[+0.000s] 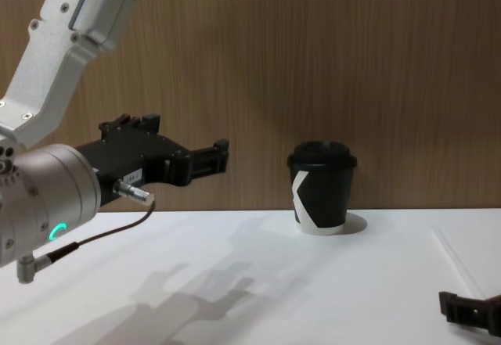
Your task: Pick up the straw with one hand, pass it to the other hand, and insert it into the cup.
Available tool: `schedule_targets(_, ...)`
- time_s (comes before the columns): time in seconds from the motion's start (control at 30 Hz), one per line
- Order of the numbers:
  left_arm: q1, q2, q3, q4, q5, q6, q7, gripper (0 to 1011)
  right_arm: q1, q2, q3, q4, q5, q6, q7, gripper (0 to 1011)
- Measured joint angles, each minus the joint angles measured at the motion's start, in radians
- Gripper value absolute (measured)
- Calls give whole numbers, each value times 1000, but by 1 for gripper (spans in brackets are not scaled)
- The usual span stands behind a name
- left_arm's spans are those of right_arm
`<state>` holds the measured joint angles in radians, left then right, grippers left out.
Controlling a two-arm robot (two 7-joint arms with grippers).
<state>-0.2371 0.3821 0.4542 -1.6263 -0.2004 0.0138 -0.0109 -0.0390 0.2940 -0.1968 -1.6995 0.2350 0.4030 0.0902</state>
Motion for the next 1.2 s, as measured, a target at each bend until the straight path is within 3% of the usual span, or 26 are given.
schedule_targets(0.47, 0, 0, 0, 0, 0, 0, 0, 1003, 2, -4, 0, 4, -1, 3, 4, 557)
schedule_targets(0.87, 0, 0, 0, 0, 0, 0, 0, 1003, 3, -5, -1, 5, -1, 5, 5, 391)
schedule_targets(1.2, 0, 0, 0, 0, 0, 0, 0, 1003, 3, -6, -1, 6, -1, 5, 5, 324)
